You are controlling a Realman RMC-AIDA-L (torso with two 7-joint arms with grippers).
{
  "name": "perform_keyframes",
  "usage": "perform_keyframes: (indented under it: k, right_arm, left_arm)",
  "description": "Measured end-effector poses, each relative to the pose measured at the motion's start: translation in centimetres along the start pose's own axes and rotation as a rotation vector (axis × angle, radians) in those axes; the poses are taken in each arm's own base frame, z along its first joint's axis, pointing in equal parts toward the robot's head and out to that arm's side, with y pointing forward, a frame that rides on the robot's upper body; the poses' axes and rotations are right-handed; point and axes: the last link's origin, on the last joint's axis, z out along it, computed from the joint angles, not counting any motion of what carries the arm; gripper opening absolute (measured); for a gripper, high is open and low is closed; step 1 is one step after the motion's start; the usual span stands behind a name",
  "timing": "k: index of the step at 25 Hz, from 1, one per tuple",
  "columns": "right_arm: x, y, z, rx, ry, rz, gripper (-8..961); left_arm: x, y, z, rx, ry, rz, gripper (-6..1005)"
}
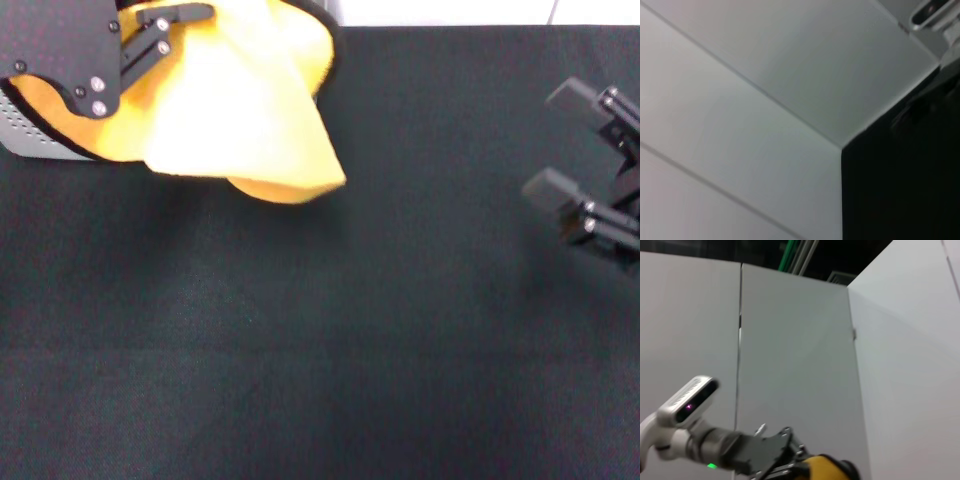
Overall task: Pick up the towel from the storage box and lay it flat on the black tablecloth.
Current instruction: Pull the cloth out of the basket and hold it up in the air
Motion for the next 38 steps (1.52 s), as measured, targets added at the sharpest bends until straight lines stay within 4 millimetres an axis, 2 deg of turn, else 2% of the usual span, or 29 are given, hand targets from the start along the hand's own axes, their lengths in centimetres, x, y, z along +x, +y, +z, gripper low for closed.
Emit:
perform_keyframes:
  k: [3,8,12,16,22,27,33,38]
  right_arm:
    - [-0.4,-0.3,-0.2,0.027,-0.027,-0.004,824]
    - [-1.1,-1.3,0.5,0.006,-0.032,0.057,799]
    - [-1.7,-2.5,2.0,-0.069,0.005,0.156,779]
    - [-1.5,-2.9,3.9,-0.144,0.062,0.228,759]
    - [-0.2,-3.1,6.3,-0.161,0.117,0.256,572]
    - [0.1,-3.5,7.5,-0.168,0.135,0.249,498]
    - [-0.1,-3.3,7.7,-0.187,0.125,0.248,440]
    - [-0.5,-3.1,7.4,-0.201,0.102,0.252,353]
  left_arm:
    - [0.3,0.6,-0.1,0.0,0.075,0.034,45]
    - [0.1,2.0,-0.1,0.014,0.213,0.188,45]
    - [-0.4,2.5,0.2,0.051,0.286,0.216,45]
    - [-0.4,2.5,0.5,0.058,0.311,0.226,45]
    - [-0.1,2.5,0.7,0.063,0.338,0.231,45]
    - [0.2,2.5,0.9,0.067,0.36,0.242,46]
    - [0.2,2.6,0.8,0.069,0.357,0.238,46]
    - [0.1,2.7,0.8,0.067,0.35,0.236,46]
